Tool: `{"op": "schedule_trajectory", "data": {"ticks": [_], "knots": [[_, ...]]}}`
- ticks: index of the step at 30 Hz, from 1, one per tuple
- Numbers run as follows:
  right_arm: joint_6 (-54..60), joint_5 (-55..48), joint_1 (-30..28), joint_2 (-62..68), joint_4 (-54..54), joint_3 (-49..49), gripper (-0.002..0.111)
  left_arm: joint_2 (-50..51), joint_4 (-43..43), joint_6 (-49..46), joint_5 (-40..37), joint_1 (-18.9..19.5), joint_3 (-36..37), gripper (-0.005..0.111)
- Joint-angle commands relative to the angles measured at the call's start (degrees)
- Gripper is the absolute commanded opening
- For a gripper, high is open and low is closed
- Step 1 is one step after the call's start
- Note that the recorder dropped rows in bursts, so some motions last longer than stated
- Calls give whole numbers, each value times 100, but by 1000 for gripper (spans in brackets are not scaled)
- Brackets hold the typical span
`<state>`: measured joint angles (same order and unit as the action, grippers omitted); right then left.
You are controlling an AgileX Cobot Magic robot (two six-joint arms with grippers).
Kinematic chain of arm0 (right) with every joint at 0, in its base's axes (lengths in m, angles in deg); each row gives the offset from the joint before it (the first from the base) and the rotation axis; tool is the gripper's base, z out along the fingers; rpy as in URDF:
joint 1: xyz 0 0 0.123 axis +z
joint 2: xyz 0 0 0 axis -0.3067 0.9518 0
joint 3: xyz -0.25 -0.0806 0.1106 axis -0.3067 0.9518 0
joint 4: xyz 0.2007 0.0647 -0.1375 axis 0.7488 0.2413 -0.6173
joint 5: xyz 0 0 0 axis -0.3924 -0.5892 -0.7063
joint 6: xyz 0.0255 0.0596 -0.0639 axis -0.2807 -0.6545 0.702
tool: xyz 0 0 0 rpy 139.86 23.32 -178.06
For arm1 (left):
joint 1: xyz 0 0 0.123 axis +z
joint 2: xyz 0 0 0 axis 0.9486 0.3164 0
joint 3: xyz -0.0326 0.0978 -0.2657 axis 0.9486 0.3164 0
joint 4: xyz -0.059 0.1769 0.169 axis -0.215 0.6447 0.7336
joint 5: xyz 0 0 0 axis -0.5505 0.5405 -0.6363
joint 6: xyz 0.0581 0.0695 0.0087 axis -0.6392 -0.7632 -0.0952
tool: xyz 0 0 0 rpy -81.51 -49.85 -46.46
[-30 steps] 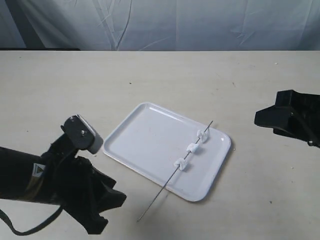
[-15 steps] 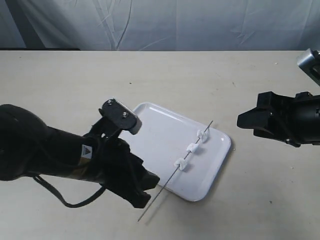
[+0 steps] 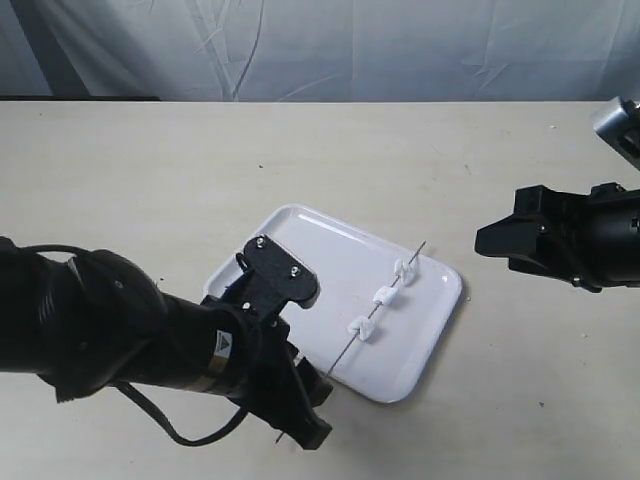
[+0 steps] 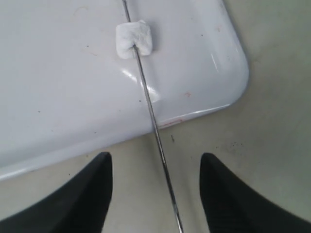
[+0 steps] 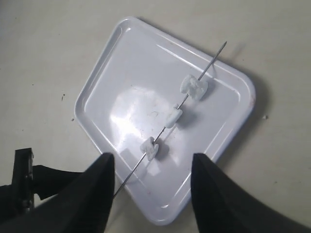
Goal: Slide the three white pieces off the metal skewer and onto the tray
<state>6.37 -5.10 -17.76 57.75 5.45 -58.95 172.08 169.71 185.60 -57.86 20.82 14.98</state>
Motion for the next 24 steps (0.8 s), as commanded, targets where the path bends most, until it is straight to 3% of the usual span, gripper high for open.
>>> {"op": "schedule_trajectory", "data": {"ticks": [1, 17, 24], "knots": [[63, 35, 4, 9, 38, -42, 47, 122, -33, 29, -256, -209, -19, 52], [40, 46, 4, 9, 84, -42, 47, 621, -33, 41, -501, -560, -32, 51], [40, 46, 4, 9, 84, -42, 47, 621, -33, 41, -614, -600, -32, 44]]}}
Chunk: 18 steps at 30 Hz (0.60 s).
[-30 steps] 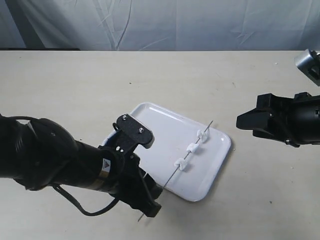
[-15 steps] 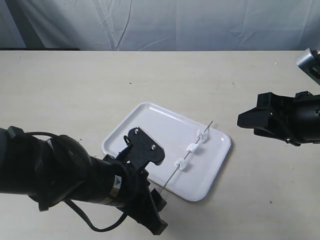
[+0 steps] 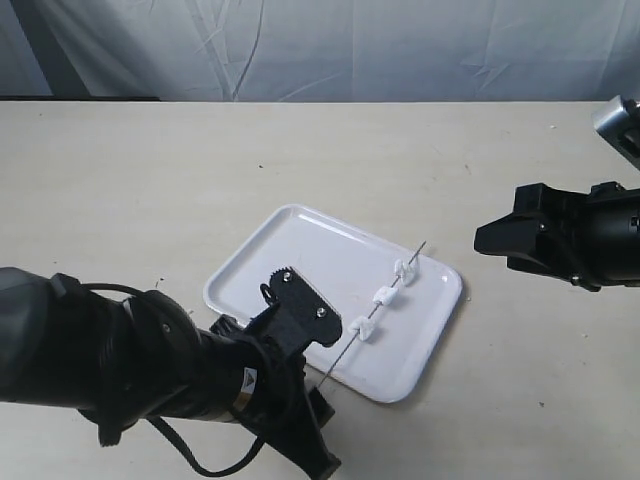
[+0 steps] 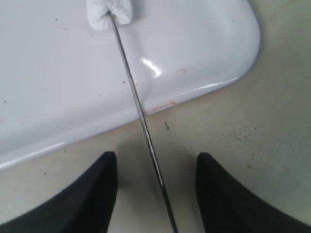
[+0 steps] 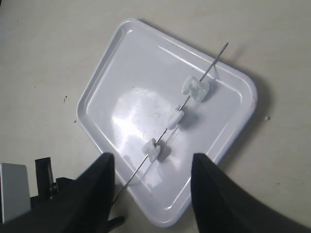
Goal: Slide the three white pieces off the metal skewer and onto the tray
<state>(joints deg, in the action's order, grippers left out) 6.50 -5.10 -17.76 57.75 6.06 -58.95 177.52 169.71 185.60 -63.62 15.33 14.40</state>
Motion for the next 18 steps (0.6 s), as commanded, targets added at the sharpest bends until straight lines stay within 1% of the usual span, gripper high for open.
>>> {"op": "schedule_trajectory", "data": {"ticks": [1, 18], "knots": [[27, 46, 4, 9, 23, -42, 47, 76, -33, 53, -55, -51, 26, 44], [27, 56, 4, 9, 23, -42, 47, 76, -33, 50, 112, -51, 26, 42]]}}
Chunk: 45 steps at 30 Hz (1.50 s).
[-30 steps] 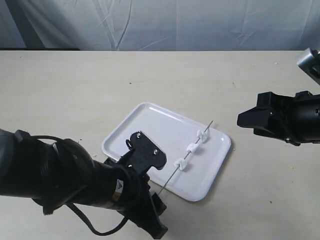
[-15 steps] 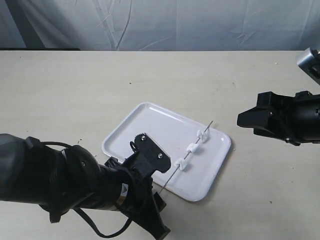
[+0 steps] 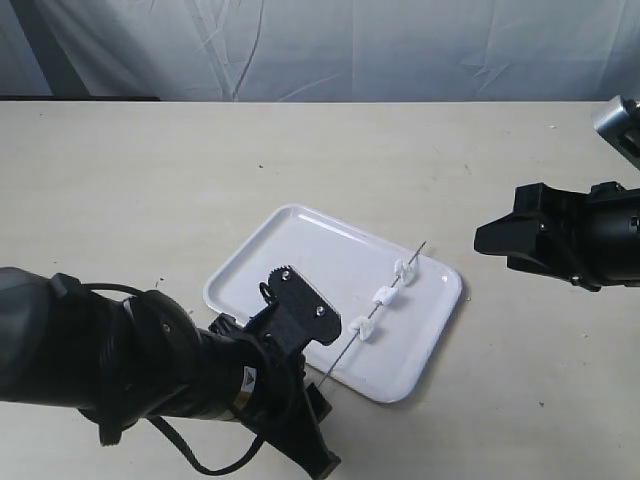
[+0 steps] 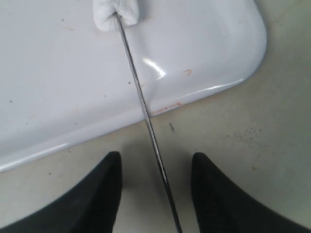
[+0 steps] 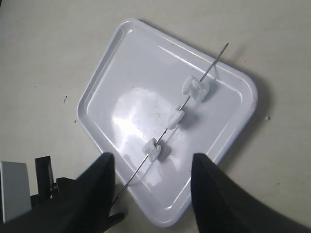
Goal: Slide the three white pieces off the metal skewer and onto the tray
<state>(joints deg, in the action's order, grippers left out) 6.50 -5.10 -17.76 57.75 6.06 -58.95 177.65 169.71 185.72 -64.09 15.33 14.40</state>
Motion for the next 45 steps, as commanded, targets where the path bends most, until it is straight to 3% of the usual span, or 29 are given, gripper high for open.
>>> {"op": "schedule_trajectory", "data": {"ticks": [1, 12, 28, 45], "knots": [[27, 56, 4, 9, 23, -42, 47, 64, -33, 37, 174, -51, 26, 41], [27, 21, 4, 9, 132, -42, 47, 64, -191, 75, 334, -51, 26, 0], [27, -220, 4, 9, 338, -31, 47, -7, -470, 75, 190, -40, 26, 0], [103, -430, 4, 9, 1031, -8, 47, -1362, -722, 180, -80, -29, 540, 0]]}}
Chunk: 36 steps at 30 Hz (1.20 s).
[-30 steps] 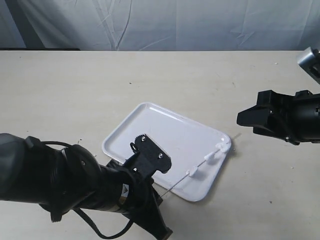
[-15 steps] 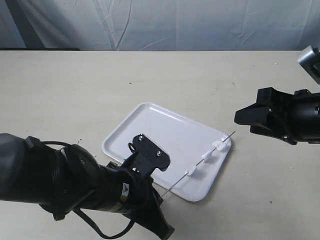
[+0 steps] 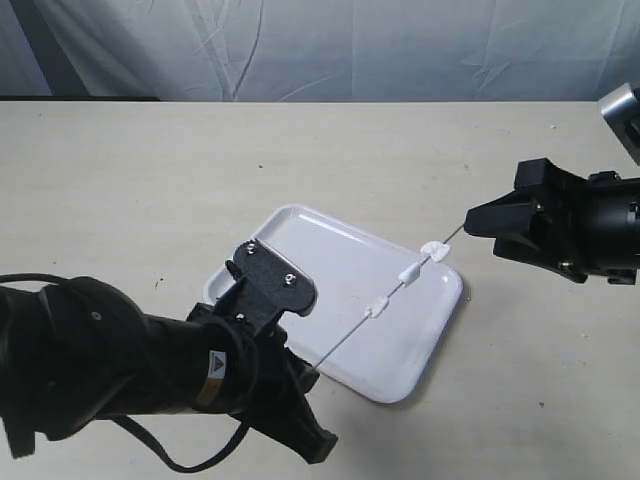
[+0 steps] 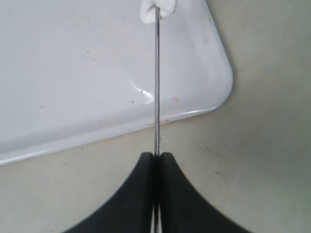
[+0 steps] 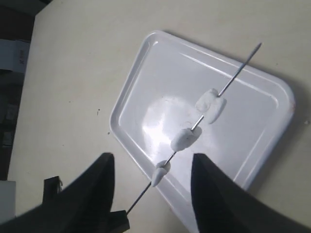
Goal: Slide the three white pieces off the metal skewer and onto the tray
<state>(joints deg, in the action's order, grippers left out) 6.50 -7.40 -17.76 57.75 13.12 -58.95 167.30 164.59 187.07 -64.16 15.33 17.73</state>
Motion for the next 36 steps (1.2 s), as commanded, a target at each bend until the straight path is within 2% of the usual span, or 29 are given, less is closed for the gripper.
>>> {"op": "schedule_trajectory", "data": {"ticks": [1, 5, 8, 10, 14, 25, 32, 36], "knots": [[185, -222, 4, 9, 456, 20, 47, -428, -240, 46, -73, -29, 244, 0], [790, -187, 4, 9, 1173, 377, 47, -1107, -326, 46, -1, -29, 433, 0], [1451, -225, 4, 9, 2040, 655, 47, -1568, -326, 172, 390, -29, 447, 0], [1578, -323, 4, 9, 2227, 666, 47, -1615, -355, 188, 543, -29, 447, 0], [1849, -484, 4, 9, 2296, 653, 47, -1615, -480, 188, 956, -29, 447, 0], [1849, -452, 4, 9, 2296, 653, 47, -1615, -628, 178, 993, -29, 447, 0], [1929, -384, 4, 9, 2296, 653, 20, -1615, -628, 178, 1016, -29, 447, 0], [1929, -307, 4, 9, 2296, 653, 20, -1615, -628, 178, 1117, -29, 447, 0]]}}
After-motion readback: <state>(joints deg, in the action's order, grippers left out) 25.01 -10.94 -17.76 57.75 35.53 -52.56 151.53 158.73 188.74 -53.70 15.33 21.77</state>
